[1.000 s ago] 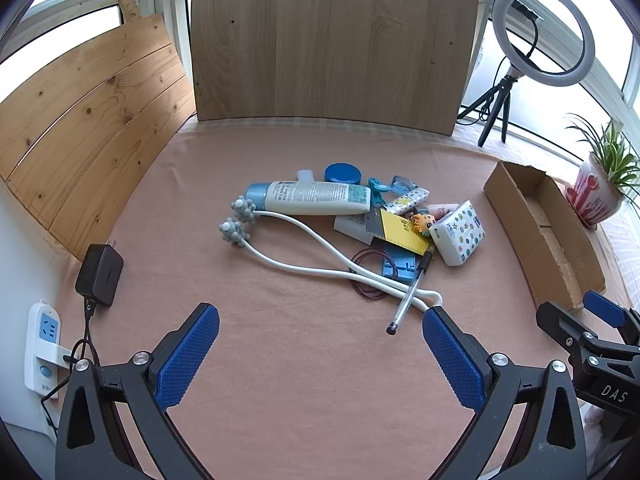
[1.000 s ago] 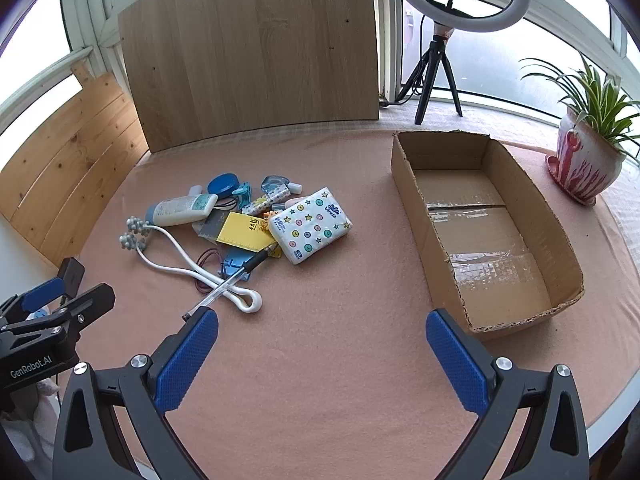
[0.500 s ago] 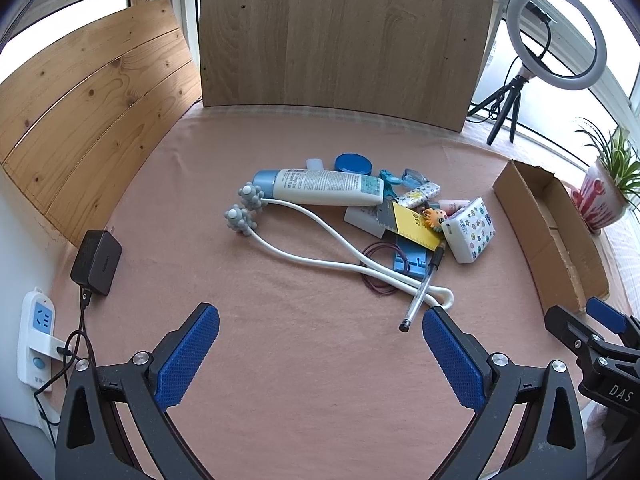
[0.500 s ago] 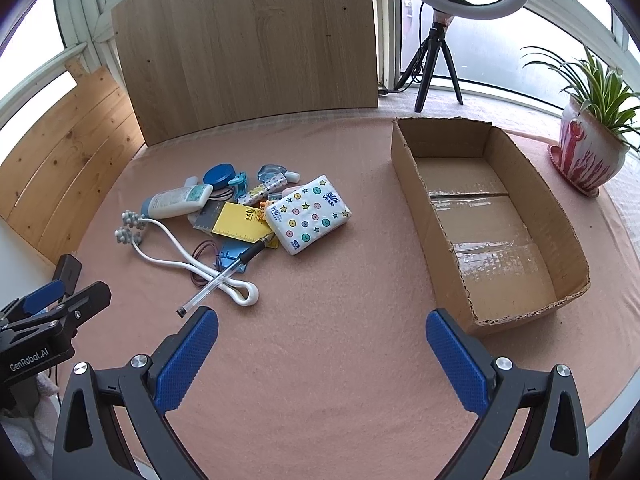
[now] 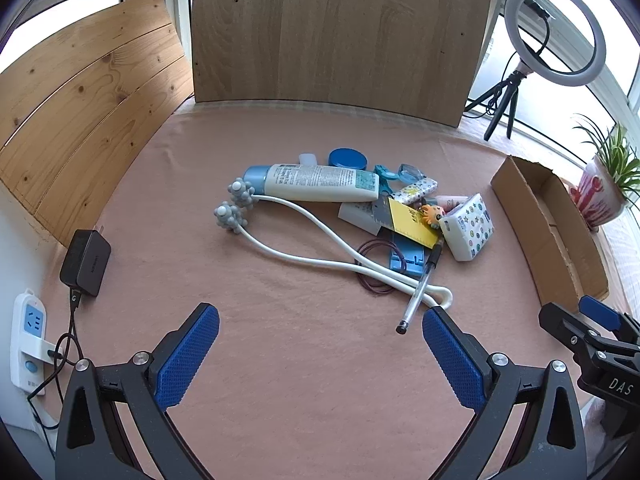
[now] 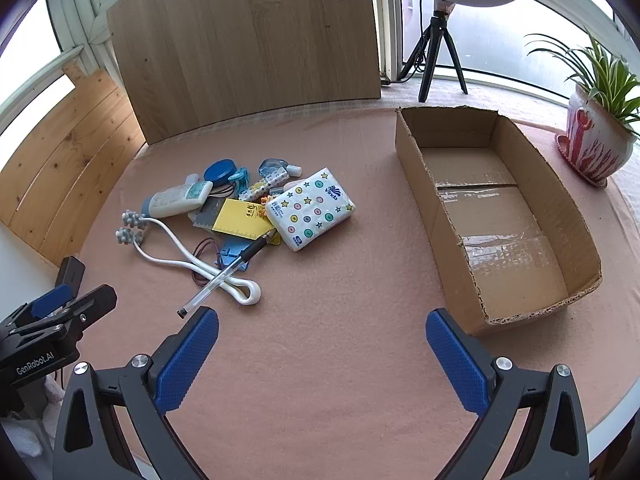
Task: Organize objects
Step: 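Move the right tool toward the grey massage roller's white handle loop, then close the right gripper on the white handle loop of the massage roller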
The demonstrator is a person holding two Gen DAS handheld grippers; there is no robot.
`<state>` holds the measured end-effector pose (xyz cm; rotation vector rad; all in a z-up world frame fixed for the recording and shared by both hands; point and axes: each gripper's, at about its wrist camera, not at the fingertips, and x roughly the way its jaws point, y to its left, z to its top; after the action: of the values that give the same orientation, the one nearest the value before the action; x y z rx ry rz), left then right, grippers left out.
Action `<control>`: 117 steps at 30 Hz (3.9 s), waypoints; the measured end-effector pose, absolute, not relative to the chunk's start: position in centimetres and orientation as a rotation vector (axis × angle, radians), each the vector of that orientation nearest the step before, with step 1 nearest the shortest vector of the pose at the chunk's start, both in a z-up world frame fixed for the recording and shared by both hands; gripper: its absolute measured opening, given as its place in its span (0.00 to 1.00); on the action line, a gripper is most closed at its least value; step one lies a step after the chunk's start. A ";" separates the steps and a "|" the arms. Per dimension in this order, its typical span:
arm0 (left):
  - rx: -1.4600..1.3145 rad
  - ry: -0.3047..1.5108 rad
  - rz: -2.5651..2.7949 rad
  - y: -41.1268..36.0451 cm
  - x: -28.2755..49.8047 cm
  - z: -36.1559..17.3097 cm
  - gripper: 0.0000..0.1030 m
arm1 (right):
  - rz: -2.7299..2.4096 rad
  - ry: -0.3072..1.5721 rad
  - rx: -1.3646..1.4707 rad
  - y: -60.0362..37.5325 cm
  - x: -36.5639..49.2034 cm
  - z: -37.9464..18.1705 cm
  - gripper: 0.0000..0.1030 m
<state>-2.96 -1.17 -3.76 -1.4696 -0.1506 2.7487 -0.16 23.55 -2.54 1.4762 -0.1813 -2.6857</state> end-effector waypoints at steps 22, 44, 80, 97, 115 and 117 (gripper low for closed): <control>-1.495 -0.205 2.786 -4.3 -5.8 -5.5 1.00 | -2.544 -0.132 1.544 21.6 -3.8 -5.0 0.68; -1.614 -0.276 2.824 -9.6 -14.1 -8.9 0.99 | -2.400 -0.113 1.648 18.7 -6.5 -8.4 0.43; -1.700 -0.135 2.799 -5.6 -16.8 -13.4 0.97 | -2.337 -0.125 1.625 18.3 -7.2 -8.8 0.39; -1.682 -0.138 2.785 -5.9 -15.3 -13.3 0.90 | -2.164 -0.134 1.614 16.5 -6.8 -9.7 0.38; -1.705 -0.132 2.774 -7.0 -12.0 -12.7 0.86 | -2.124 -0.205 1.664 16.3 -7.8 -10.0 0.38; -1.715 -0.156 2.762 -7.7 -10.8 -12.6 0.86 | -2.045 -0.151 1.670 14.9 -6.5 -10.4 0.38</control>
<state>-10.81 -7.67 -12.65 -1.7150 -0.1557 2.7619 -6.50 14.91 -10.38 1.6701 -0.1511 -2.0452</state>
